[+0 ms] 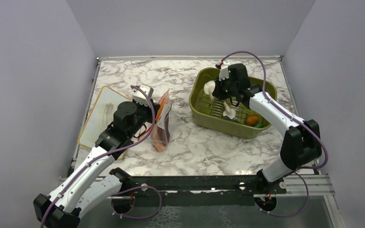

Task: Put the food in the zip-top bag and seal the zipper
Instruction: Pick up the fake vegetable from the bin.

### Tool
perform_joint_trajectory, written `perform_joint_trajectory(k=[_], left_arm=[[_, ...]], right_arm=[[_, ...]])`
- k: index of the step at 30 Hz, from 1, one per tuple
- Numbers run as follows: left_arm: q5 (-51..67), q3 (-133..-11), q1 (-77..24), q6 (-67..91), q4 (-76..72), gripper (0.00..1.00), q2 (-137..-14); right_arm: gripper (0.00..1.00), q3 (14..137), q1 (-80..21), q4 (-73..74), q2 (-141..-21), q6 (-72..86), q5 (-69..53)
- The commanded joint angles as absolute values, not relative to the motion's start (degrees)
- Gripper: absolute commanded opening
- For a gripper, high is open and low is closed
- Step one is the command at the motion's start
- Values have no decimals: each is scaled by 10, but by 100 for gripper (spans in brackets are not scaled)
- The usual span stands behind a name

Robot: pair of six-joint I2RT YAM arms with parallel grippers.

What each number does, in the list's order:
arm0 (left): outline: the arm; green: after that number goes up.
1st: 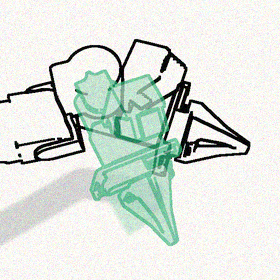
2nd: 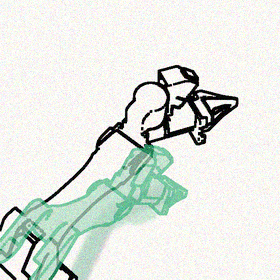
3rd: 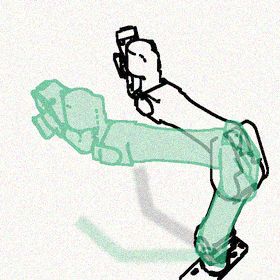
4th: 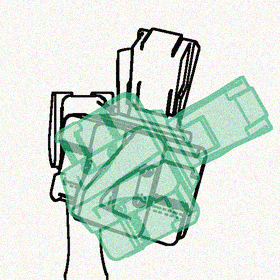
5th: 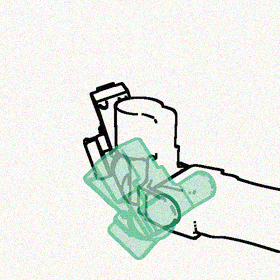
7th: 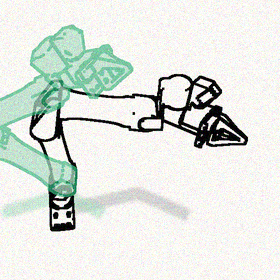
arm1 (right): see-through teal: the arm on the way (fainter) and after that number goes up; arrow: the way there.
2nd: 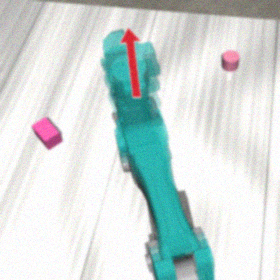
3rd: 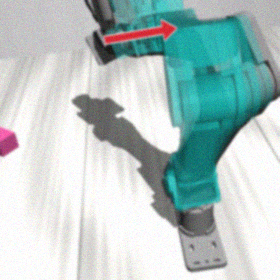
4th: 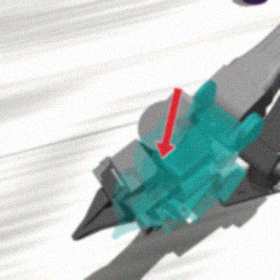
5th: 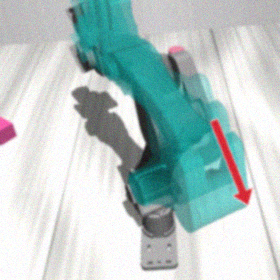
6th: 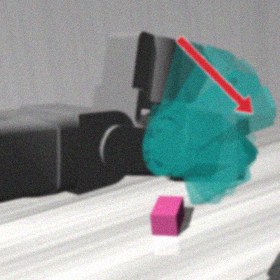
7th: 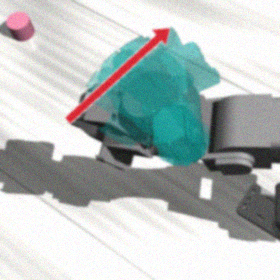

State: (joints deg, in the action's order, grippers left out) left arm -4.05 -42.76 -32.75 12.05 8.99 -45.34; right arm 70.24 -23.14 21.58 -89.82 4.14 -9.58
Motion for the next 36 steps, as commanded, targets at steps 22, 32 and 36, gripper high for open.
perform_joint_trajectory(k=[22, 32, 36], left_arm=[[-70, -560, -329, 184, 155, 0, -483], [-17, -593, -329, 243, 172, 0, -530], [-12, -597, -329, 260, 172, 0, -548]], right_arm=[[1, 694, -230, 178, -770, 78, -121], [1, 642, -251, 50, -684, 190, -319], [1, 616, -295, -36, -677, 270, -370]])
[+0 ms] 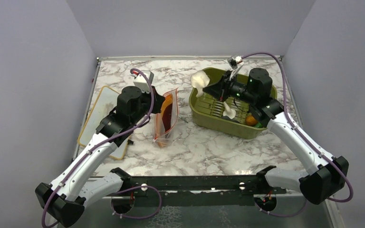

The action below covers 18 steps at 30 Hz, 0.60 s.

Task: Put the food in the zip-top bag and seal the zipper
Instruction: Pick up the fake vegetable from the bin, then place the fake vegetable in the zipper food storage bag.

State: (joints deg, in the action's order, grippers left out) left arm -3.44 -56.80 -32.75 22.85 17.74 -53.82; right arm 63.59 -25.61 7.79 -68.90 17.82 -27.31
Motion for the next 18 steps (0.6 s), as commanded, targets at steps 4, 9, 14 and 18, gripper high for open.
perform_joint_trajectory(k=[4, 9, 14, 18], left_arm=[[-8, -599, -329, 275, 173, 0, -559], [-4, -598, -329, 288, 174, 0, -564], [12, -602, -329, 297, 175, 0, -559], [21, -606, -329, 299, 184, 0, -549]], right_arm=[[1, 596, -360, -124, -685, 344, -370], [1, 565, -423, -214, -715, 427, -354], [1, 537, -453, -225, -736, 452, -300], [1, 514, -453, -225, -740, 455, -279]])
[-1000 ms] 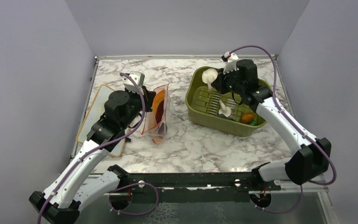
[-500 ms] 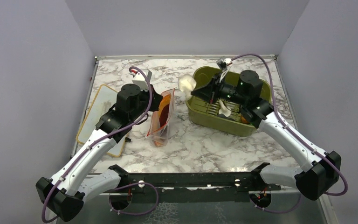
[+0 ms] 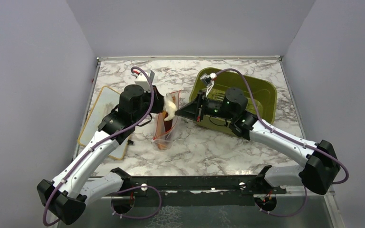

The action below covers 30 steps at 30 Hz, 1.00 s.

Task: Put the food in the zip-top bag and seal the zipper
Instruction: Place the fake vegetable in the zipper food storage bag.

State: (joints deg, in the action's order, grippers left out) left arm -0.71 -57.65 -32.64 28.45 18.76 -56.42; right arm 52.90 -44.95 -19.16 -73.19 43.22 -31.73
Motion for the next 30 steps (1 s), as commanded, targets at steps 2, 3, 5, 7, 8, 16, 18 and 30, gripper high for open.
perform_joint_trajectory(k=[2, 3, 5, 7, 8, 16, 18, 30], left_arm=[[23, -606, -329, 301, 186, 0, -544], [26, -605, -329, 303, 187, 0, -542], [29, -602, -329, 306, 187, 0, -537], [32, -599, -329, 308, 187, 0, -533], [34, -598, -329, 310, 187, 0, -531], [34, -595, -329, 306, 188, 0, -515], [30, -594, -329, 304, 190, 0, -513], [12, -595, -329, 295, 196, 0, -498]], right_arm=[[1, 513, -454, -214, -746, 456, -273], [1, 513, -454, -209, -749, 456, -271], [1, 511, -454, -205, -754, 458, -269], [1, 508, -454, -201, -758, 462, -262], [1, 507, -454, -197, -760, 463, -258], [1, 510, -454, -157, -764, 468, -216], [1, 518, -454, -145, -766, 469, -208], [1, 554, -461, -34, -781, 431, -168]])
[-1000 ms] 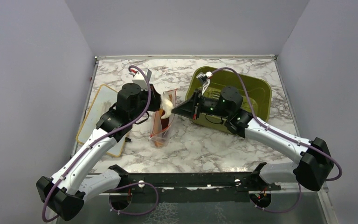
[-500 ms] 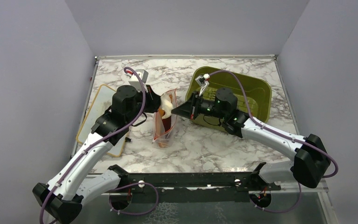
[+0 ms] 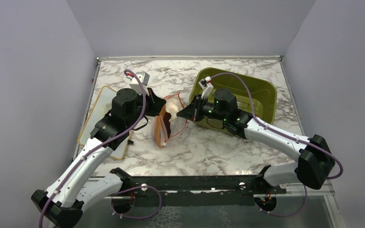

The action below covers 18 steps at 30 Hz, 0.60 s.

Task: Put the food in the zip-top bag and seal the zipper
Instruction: Place the fake vegetable in the zipper food storage bag.

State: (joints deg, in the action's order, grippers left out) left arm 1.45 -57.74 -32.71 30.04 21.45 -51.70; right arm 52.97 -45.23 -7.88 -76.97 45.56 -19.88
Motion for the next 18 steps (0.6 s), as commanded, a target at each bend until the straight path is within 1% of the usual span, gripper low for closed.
perform_joint_trajectory(k=[1, 3, 5, 7, 10, 12, 16, 18], left_arm=[[15, -594, -329, 298, 196, 0, -499], [25, -592, -329, 302, 194, 0, -502], [33, -589, -329, 305, 192, 0, -502], [30, -587, -329, 305, 191, 0, -501], [20, -583, -329, 300, 191, 0, -495], [13, -581, -329, 295, 192, 0, -491], [5, -579, -329, 283, 193, 0, -490], [-1, -575, -329, 276, 192, 0, -489]], right_arm=[[1, 556, -462, -31, -784, 428, -171], [2, 565, -465, -24, -792, 421, -183], [6, 571, -469, -27, -797, 418, -196], [13, 574, -472, -30, -795, 413, -204], [29, 577, -474, -29, -786, 408, -204], [38, 578, -473, -27, -775, 404, -211], [50, 581, -474, -23, -749, 382, -222], [54, 586, -474, -14, -739, 361, -213]])
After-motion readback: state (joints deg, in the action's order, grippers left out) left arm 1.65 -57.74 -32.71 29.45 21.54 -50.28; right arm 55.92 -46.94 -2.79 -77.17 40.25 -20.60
